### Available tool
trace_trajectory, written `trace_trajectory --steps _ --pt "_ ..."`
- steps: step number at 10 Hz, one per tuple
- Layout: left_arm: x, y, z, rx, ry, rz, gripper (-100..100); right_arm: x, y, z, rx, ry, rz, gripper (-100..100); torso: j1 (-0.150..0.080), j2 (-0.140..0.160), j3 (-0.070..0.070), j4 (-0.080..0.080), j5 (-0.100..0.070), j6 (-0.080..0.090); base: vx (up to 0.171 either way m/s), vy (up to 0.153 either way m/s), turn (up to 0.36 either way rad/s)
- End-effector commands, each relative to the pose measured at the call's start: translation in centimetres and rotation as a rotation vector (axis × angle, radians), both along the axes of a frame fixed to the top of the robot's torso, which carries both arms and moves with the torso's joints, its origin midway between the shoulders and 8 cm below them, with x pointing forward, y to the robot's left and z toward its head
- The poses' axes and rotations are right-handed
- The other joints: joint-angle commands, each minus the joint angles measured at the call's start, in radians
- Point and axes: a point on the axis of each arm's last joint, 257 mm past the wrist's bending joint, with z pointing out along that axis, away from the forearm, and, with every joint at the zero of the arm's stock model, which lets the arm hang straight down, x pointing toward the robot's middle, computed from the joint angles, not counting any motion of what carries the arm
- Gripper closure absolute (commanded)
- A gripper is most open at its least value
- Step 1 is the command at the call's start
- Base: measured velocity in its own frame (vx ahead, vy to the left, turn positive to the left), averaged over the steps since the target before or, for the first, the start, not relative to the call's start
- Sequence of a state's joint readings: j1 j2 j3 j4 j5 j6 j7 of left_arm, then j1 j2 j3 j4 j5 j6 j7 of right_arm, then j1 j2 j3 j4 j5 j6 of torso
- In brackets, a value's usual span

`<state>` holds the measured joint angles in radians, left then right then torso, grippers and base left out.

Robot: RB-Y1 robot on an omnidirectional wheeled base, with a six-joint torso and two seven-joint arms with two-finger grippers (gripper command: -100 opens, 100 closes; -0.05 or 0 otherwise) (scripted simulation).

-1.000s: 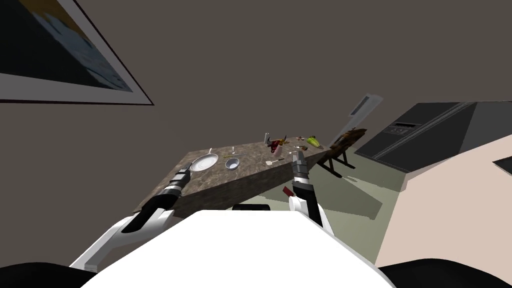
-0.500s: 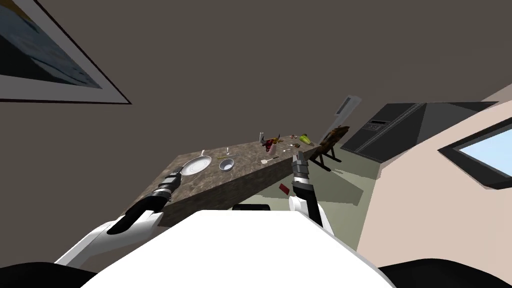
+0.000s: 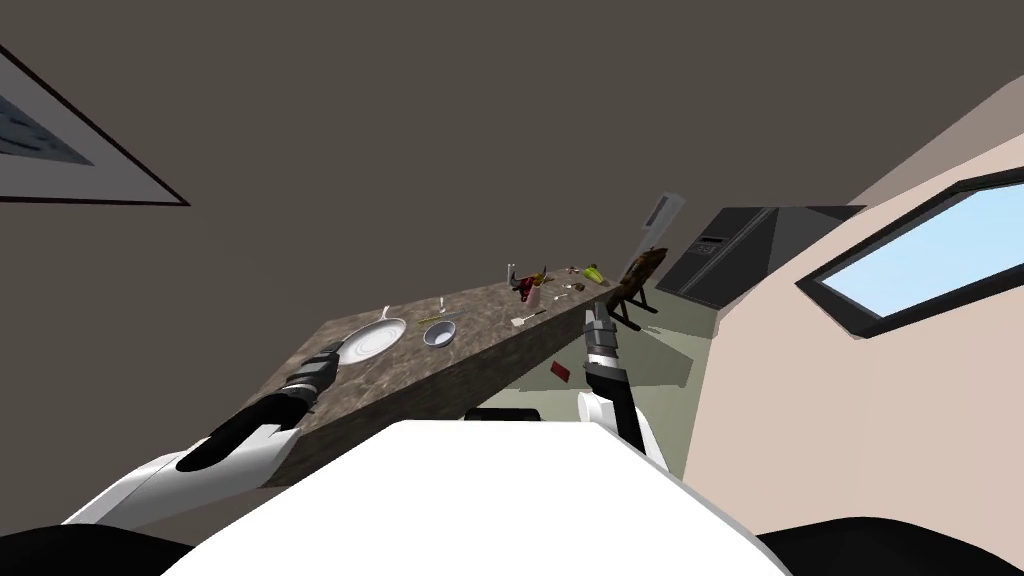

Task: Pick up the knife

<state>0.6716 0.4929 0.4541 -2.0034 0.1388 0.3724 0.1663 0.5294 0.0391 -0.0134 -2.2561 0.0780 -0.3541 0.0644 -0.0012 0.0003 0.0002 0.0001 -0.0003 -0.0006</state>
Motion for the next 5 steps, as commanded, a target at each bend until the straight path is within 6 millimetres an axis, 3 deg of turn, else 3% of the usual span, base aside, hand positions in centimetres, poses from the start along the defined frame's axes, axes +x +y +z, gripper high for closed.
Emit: trace_trajectory --steps 1,3,4,5 --pt "-1.8 3.0 -0.4 -0.003 0.043 0.07 -100 0.0 0.0 0.0 0.0 0.0 0.0 0 0.0 0.0 0.0 0.0 0.0 0.0 0.001 -0.04 -0.295" --pt "-2.4 3.3 -1.2 -0.015 0.073 0.091 -100 0.0 0.0 0.0 0.0 0.0 0.0 0 0.0 0.0 0.0 0.0 0.0 0.0 0.002 -0.02 -0.062" --pt "-3.9 5.7 -0.8 -0.017 0.094 0.146 -100 0.0 0.0 0.0 0.0 0.0 0.0 0 0.001 0.0 0.0 0.0 0.0 -0.001 0.005 -0.034 -0.306" --pt "-4.5 5.9 -1.4 -0.027 0.118 0.163 -100 0.0 0.0 0.0 0.0 0.0 0.0 0 0.0 0.0 0.0 0.0 0.0 0.001 0.004 -0.025 -0.179"
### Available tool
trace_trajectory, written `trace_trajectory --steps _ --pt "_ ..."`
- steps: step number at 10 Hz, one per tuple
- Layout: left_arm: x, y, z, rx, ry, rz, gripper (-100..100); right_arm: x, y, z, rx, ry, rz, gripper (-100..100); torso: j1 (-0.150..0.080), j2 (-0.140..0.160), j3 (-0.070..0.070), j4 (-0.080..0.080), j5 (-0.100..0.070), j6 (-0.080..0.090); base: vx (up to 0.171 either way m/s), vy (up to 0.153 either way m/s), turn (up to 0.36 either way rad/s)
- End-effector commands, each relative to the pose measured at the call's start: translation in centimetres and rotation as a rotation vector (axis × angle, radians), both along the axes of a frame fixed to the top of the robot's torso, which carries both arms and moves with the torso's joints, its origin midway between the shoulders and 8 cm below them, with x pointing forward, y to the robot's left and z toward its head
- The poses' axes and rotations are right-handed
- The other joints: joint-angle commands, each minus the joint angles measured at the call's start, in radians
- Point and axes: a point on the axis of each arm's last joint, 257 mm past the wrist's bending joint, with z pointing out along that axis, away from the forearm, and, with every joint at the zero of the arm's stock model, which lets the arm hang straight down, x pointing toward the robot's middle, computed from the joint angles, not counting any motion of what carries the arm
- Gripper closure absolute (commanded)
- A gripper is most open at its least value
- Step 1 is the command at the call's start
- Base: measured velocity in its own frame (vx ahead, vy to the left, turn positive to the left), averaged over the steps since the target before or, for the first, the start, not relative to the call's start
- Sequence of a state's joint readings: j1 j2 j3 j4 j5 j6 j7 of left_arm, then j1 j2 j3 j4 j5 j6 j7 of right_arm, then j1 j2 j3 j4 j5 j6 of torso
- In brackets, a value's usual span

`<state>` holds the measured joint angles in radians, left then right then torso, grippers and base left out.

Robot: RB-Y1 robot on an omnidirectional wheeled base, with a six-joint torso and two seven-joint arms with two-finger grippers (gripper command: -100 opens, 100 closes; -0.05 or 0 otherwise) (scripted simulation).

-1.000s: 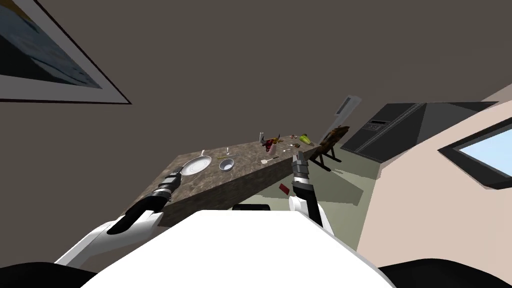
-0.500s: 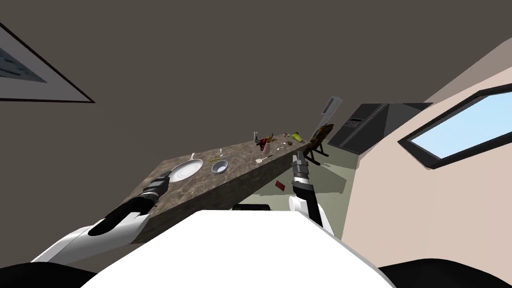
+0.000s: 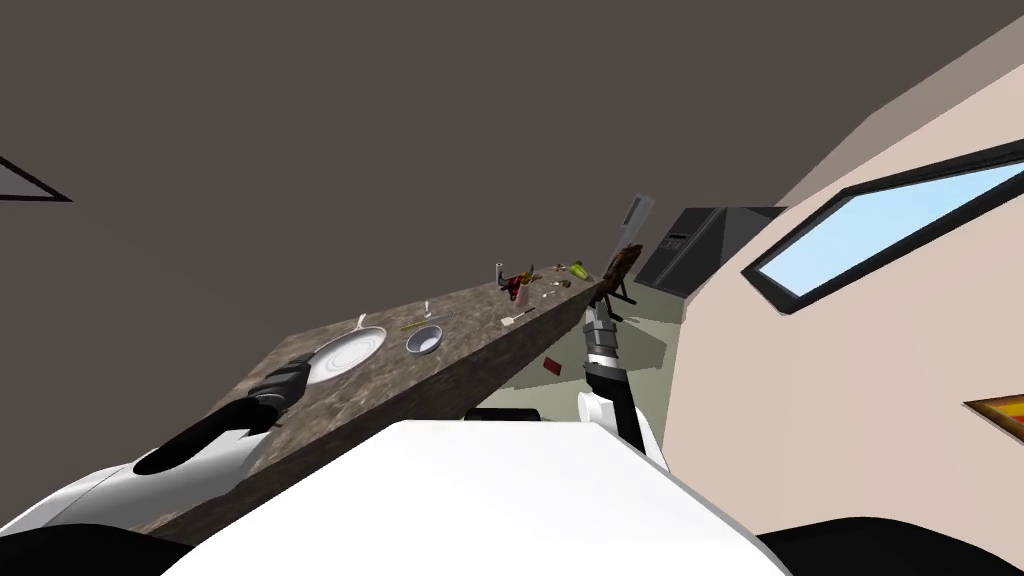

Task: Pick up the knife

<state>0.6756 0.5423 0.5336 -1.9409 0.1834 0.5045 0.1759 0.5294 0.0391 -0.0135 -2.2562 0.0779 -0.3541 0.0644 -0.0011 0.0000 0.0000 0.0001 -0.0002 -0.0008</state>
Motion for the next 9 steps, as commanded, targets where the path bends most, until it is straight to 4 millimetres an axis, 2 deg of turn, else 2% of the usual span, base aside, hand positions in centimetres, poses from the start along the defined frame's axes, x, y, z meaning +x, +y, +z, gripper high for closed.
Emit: trace_trajectory --steps 1,3,4,6,7,9 --pt "-2.0 2.5 0.2 -0.007 0.027 0.069 -100 0.0 0.0 0.0 0.0 0.0 0.0 0 0.0 0.0 0.0 0.0 0.0 0.0 0.005 -0.033 -0.318" --pt "-2.8 2.7 -0.6 -0.023 0.061 0.096 -100 0.0 0.0 0.0 0.0 0.0 0.0 0 0.0 0.0 0.0 0.0 0.0 0.0 0.007 -0.015 -0.068" --pt "-4.4 4.8 0.0 -0.029 0.071 0.152 -100 0.0 0.0 0.0 0.0 0.0 0.0 0 0.001 0.0 0.0 0.0 0.0 -0.001 0.012 -0.03 -0.268" --pt "-5.1 4.9 -0.7 -0.043 0.098 0.173 -100 0.0 0.0 0.0 0.0 0.0 0.0 0 0.0 0.0 0.0 0.0 0.0 0.0 0.004 -0.009 -0.101" --pt "-6.8 6.8 -0.1 -0.053 0.106 0.232 -100 0.0 0.0 0.0 0.0 0.0 0.0 0 0.001 0.0 0.0 0.0 0.0 -0.001 0.014 -0.026 -0.384" --pt "-7.5 6.8 -0.7 -0.067 0.131 0.252 -100 0.0 0.0 0.0 0.0 0.0 0.0 0 0.001 0.0 0.0 0.0 0.0 -0.001 0.011 -0.007 -0.038"
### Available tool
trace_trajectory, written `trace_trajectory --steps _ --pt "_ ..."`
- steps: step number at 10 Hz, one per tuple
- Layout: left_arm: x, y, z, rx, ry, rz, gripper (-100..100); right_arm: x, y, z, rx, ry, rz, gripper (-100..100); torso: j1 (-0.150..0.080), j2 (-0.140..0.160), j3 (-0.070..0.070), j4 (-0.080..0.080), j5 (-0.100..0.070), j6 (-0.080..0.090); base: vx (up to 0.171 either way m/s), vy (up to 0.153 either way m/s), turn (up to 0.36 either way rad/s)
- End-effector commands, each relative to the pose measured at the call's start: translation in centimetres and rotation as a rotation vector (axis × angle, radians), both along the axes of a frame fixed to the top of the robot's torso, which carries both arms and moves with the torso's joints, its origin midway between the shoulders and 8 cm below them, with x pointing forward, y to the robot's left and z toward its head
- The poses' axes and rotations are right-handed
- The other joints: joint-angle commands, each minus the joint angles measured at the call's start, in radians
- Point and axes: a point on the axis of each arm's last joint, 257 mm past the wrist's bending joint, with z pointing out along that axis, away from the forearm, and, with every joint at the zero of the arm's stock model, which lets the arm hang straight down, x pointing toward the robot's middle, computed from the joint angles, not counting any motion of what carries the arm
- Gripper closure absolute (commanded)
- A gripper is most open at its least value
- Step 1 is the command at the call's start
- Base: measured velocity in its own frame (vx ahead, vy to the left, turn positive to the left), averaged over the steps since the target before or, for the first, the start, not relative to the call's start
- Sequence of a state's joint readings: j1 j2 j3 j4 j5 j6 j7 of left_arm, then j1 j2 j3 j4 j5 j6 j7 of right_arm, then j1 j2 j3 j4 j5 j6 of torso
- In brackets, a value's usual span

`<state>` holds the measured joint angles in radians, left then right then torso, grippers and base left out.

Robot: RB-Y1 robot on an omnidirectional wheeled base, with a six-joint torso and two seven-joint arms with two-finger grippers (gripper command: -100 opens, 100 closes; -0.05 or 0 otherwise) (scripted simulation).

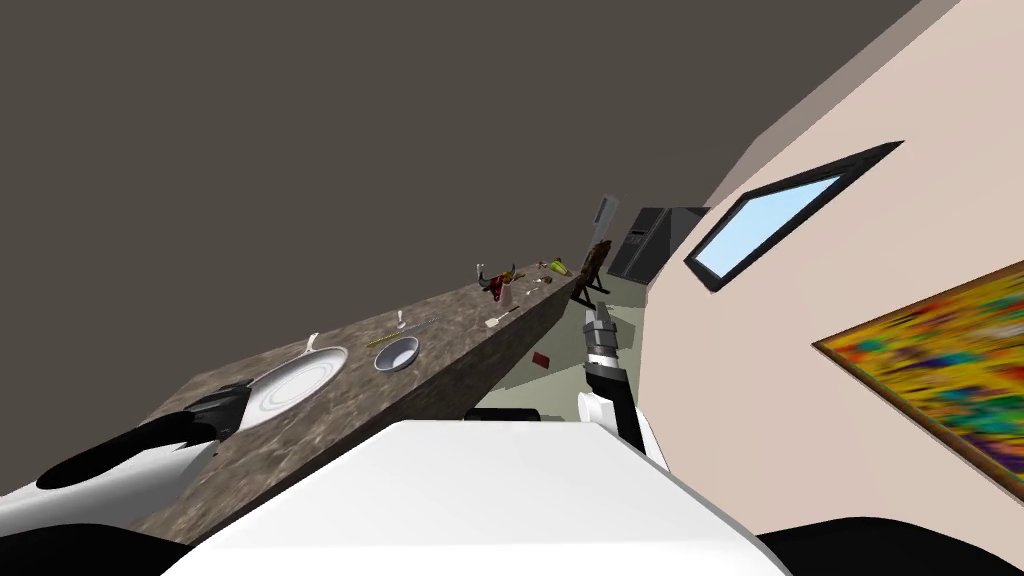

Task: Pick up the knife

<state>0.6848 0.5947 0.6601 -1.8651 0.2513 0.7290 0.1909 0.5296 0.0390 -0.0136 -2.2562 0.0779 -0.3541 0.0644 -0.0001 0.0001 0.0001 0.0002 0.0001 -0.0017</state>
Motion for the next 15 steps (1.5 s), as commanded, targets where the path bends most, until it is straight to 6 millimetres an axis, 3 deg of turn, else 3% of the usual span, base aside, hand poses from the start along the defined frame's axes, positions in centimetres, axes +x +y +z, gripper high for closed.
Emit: trace_trajectory --steps 1,3,4,6,7,9,12,14,15 --pt "-1.8 1.8 0.4 -0.017 0.012 0.068 -100 0.0 0.0 0.0 0.0 0.0 0.0 0 0.0 0.0 0.0 0.0 0.0 0.0 0.015 -0.024 -0.267" --pt "-2.4 1.8 -0.1 -0.032 0.034 0.087 -100 0.0 0.0 0.0 0.0 0.0 0.0 0 0.0 -0.001 0.0 0.0 0.0 0.001 0.01 -0.006 -0.125" --pt "-4.1 3.2 0.3 -0.048 0.035 0.147 -100 0.0 0.0 0.0 0.0 0.0 0.0 0 0.0 0.0 0.0 0.0 0.0 0.0 0.018 -0.014 -0.287" --pt "-4.8 3.1 -0.2 -0.063 0.057 0.166 -100 0.0 0.0 0.0 0.0 0.0 0.0 0 0.0 -0.001 -0.001 0.0 0.0 0.001 0.014 -0.002 -0.095" --pt "-6.4 4.3 0.3 -0.083 0.054 0.225 -100 0.0 0.0 0.0 0.0 0.0 0.0 0 0.0 0.0 0.0 0.0 0.0 0.0 0.022 -0.01 -0.327" --pt "-7.1 4.2 -0.2 -0.099 0.075 0.244 -100 0.0 0.0 0.0 0.0 0.0 0.0 0 0.0 -0.001 -0.001 0.0 0.0 0.0 0.016 -0.001 -0.075" --pt "-10.7 5.7 0.0 -0.164 0.074 0.371 -100 0.0 0.0 0.0 0.0 0.0 0.0 0 0.0 -0.001 -0.001 0.0 0.0 0.0 0.025 -0.003 -0.272" --pt "-11.5 5.4 -0.6 -0.186 0.101 0.394 -100 0.0 0.0 0.0 0.0 0.0 0.0 0 0.001 -0.002 -0.001 0.0 0.0 0.0 0.023 0.005 -0.073" --pt "-12.9 5.8 -0.5 -0.219 0.089 0.447 -100 0.0 0.0 0.0 0.0 0.0 0.0 0 0.0 -0.001 0.0 0.0 0.0 0.0 0.024 -0.008 -0.344"
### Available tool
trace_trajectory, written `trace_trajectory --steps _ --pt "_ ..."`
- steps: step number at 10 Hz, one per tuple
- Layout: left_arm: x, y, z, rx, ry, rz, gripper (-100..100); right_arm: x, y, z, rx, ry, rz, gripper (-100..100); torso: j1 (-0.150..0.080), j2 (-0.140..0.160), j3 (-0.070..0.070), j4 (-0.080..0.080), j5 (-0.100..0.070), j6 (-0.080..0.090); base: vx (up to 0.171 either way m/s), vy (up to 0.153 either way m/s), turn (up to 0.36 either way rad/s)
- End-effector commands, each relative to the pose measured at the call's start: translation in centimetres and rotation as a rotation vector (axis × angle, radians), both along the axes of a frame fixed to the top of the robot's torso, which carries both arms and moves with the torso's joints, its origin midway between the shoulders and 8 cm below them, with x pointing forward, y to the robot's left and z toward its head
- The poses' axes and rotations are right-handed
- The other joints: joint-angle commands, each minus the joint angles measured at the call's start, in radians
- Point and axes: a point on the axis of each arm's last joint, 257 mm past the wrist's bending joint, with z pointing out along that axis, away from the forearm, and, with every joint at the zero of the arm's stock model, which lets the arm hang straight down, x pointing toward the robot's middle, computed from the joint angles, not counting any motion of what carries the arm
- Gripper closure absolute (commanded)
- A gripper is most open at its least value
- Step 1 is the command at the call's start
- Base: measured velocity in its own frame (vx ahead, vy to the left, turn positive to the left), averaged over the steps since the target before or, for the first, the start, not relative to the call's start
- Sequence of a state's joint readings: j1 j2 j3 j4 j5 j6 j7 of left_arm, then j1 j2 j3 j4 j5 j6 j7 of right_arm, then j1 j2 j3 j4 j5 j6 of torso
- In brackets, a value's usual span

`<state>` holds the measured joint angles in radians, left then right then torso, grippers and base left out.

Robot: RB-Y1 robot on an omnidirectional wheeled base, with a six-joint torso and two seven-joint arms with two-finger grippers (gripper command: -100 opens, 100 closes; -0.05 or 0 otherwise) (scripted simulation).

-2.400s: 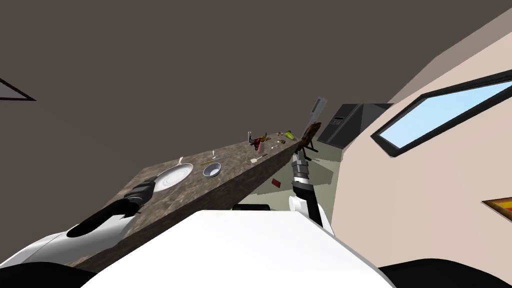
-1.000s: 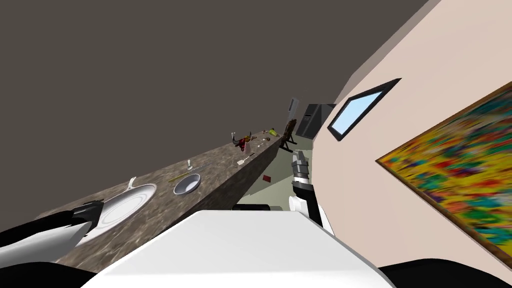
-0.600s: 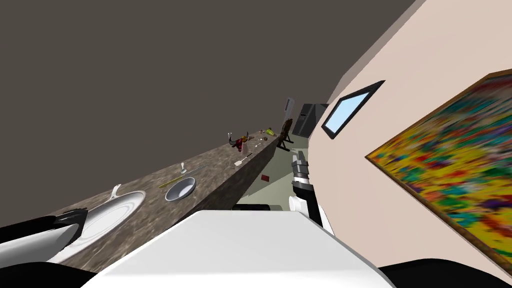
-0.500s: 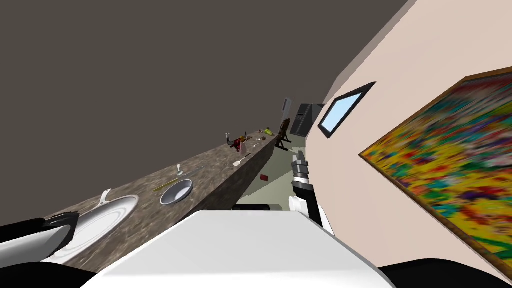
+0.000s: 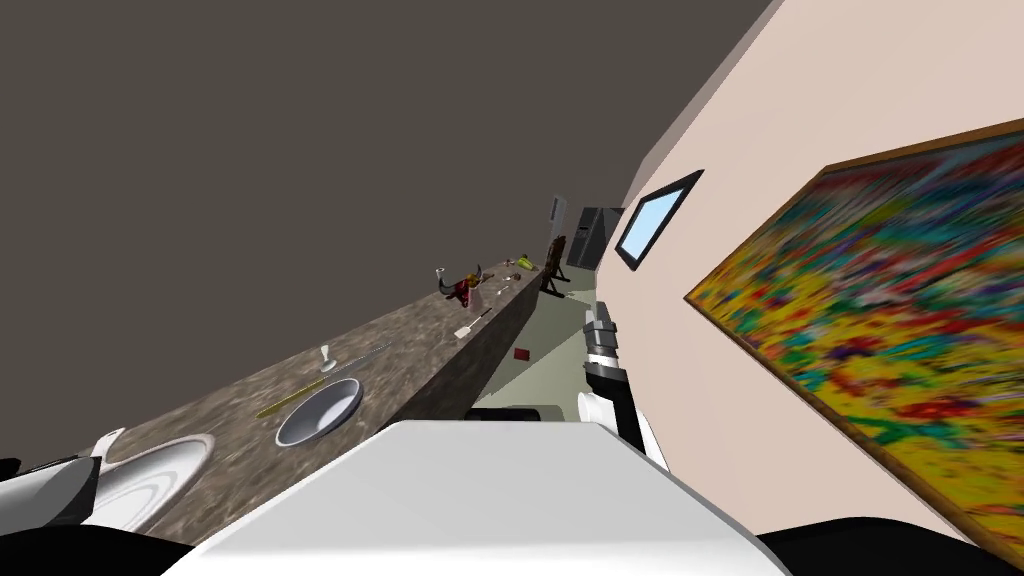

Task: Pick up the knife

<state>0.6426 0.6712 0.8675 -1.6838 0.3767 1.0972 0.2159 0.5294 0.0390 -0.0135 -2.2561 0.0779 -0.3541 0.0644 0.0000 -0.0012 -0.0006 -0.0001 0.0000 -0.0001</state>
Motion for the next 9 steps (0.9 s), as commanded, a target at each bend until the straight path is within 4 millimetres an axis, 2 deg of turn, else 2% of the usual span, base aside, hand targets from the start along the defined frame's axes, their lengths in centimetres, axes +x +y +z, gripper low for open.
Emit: trace_trajectory --steps 1,2,3,9 --pt "-1.4 -0.3 -0.3 -0.033 0.011 0.042 -100 0.0 0.0 0.0 0.0 0.0 0.0 0 0.0 0.0 0.0 0.0 0.0 0.0 0.024 0.007 -0.177" --pt "-1.5 -0.4 -0.4 -0.037 0.014 0.045 -100 0.0 0.0 0.0 0.0 0.0 0.0 0 0.0 0.0 0.0 0.0 0.0 -0.002 0.012 0.007 0.037" --pt "-2.9 -0.2 -0.6 -0.074 0.003 0.103 -100 0.0 0.0 0.0 0.0 0.0 0.0 0 0.0 0.001 0.001 0.0 0.0 -0.002 0.023 -0.001 -0.286" --pt "-7.2 -1.9 -2.5 -0.244 -0.01 0.286 -100 0.0 0.0 0.0 0.0 0.0 0.0 0 0.001 -0.001 0.0 0.0 0.0 -0.002 0.032 0.017 -0.219"
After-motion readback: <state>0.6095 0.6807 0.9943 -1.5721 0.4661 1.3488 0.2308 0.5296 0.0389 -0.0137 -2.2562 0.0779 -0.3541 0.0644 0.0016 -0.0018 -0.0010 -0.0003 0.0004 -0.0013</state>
